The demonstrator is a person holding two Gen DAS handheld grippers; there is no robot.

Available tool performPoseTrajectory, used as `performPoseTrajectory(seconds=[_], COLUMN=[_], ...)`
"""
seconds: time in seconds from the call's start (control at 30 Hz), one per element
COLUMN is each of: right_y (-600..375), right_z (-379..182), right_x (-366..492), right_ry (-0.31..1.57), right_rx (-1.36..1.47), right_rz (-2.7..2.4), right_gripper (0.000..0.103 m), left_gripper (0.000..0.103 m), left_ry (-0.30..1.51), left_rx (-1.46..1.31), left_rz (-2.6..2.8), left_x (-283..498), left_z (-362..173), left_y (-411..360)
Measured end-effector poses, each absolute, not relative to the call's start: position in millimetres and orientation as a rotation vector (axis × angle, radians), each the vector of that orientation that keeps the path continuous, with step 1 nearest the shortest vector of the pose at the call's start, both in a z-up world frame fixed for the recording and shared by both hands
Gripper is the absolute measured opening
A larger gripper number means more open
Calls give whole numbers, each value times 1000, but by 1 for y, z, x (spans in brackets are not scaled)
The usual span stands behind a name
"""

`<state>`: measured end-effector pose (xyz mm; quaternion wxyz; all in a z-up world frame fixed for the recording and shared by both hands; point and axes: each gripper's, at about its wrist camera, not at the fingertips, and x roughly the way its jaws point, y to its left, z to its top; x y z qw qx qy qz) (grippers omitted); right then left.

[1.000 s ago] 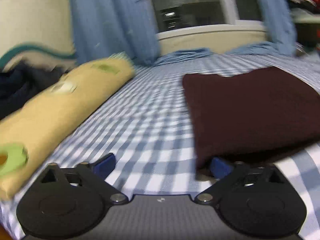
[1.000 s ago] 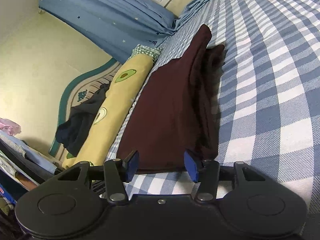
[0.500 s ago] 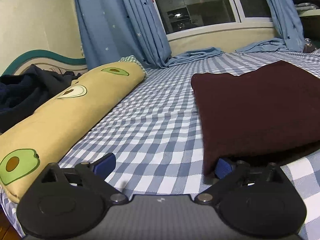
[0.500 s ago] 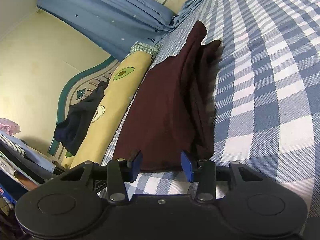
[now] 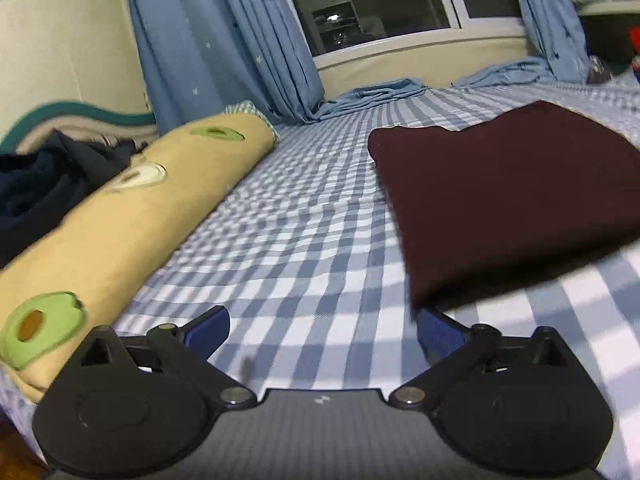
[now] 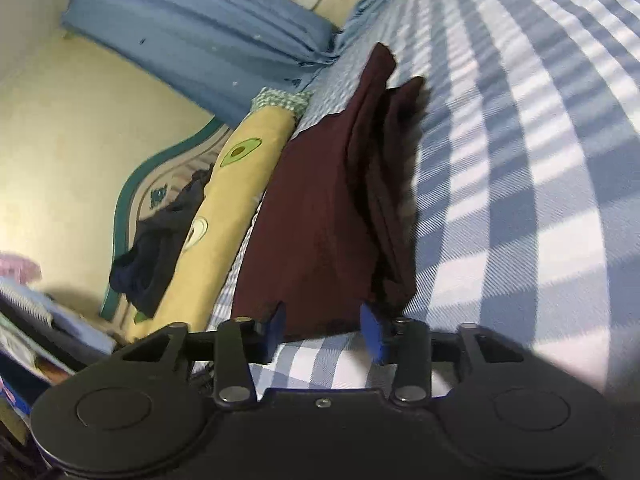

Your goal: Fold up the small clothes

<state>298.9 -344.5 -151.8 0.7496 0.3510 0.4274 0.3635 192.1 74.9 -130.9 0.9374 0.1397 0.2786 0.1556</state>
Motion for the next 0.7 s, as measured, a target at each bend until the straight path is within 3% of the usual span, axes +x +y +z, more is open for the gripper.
performPoseTrajectory(seconds=[0.03,0.13,0.3,0.5,0.57,0.7], right_y=[-347,-354,-353,-326,-322,-329], right_z=[-148,-131,-113,-128,-132,-122], right_x=[295,287,293,301,300,298], right_ry=[929,874,801,857,871,879], right_rx=[762,755,815,710,642,612], right_rz=[778,780,826,805,777,797], right_gripper=[58,58,69,66,54,59], left_gripper=[102,102,102,103,99,102], left_ry=[573,553,493,497,529,478], left_rx=[294,222,115,-6,-29,-67], left_rz=[308,270,236,228,232,216], left_x=[185,164,173,226,237,220], left_z=[-129,-113,-90,-93,-101,-92], left_y=[74,75,77,80,83,89])
